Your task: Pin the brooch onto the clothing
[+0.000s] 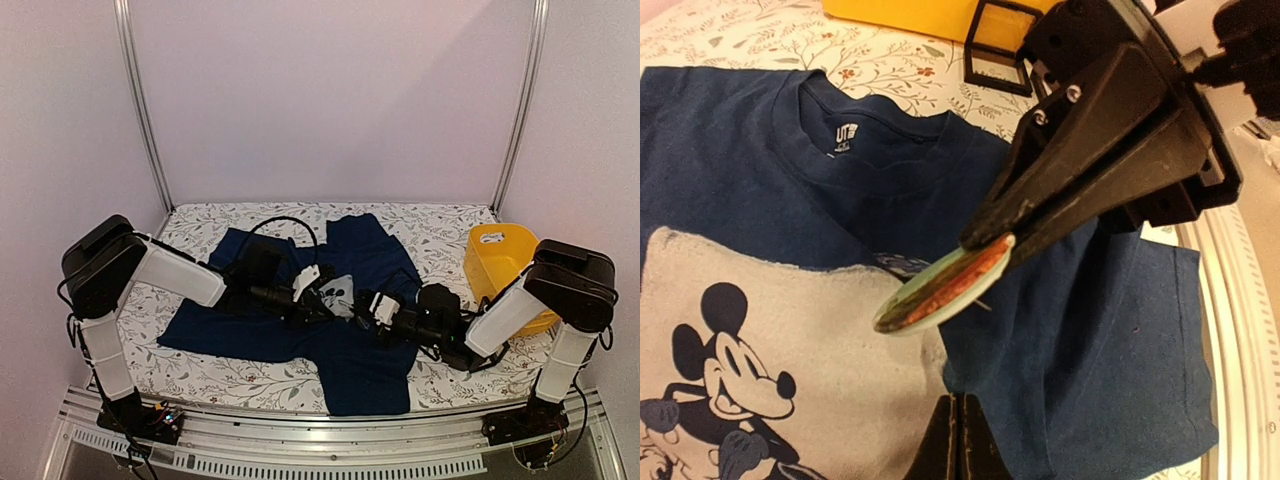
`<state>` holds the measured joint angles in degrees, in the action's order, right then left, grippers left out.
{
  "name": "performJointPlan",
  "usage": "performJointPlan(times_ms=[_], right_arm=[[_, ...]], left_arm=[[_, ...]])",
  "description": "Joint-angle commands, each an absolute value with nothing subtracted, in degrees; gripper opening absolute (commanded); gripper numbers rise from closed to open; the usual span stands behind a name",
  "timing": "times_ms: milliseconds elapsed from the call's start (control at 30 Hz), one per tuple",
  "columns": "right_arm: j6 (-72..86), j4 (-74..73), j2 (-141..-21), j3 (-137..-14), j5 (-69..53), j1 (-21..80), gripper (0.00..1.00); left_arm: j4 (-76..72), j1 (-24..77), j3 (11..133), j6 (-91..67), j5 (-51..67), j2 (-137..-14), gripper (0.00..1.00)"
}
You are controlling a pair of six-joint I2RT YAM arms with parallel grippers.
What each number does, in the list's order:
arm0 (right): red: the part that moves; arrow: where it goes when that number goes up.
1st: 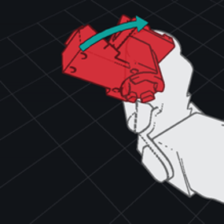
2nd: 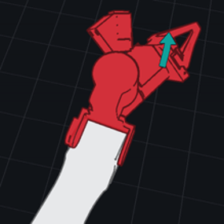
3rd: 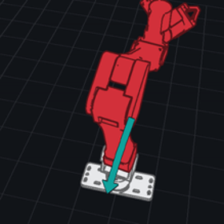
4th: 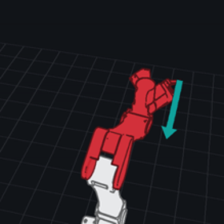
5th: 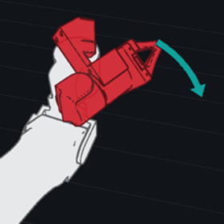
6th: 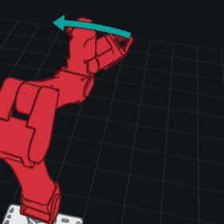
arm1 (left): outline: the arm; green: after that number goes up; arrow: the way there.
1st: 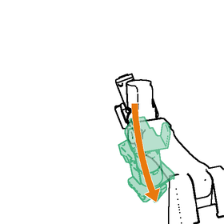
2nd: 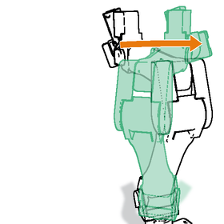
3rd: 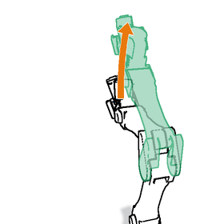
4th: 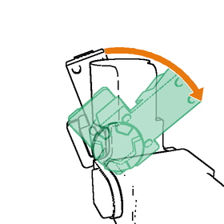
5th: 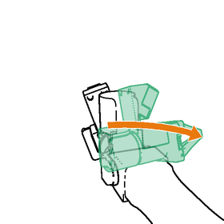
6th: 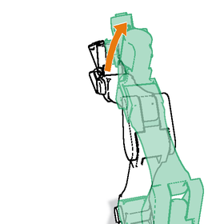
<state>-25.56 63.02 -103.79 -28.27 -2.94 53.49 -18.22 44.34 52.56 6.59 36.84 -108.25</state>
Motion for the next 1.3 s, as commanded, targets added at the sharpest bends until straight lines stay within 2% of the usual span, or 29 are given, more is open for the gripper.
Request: performJointPlan(times_ms=[0,733,1033,1267], right_arm=[[-24.3,62.1,-100.9,-26.6,-0.2,54.2,0.00],[-19.9,66.3,-110.6,-29.0,9.3,59.8,0.00],[-18.4,67.3,-110.2,-28.6,5.3,60.2,0.00],[-13.0,66.2,-106.4,-28.2,-4.4,59.9,0.00]], left_arm=[[-18.2,43.8,53.2,6.7,37.4,-107.3,0.00],[-20.6,43.9,52.1,4.5,39.3,-106.3,0.00],[-20.8,43.8,51.8,4.4,38.2,-107.0,0.00],[-20.5,43.8,51.6,4.6,37.3,-107.5,0.00]])
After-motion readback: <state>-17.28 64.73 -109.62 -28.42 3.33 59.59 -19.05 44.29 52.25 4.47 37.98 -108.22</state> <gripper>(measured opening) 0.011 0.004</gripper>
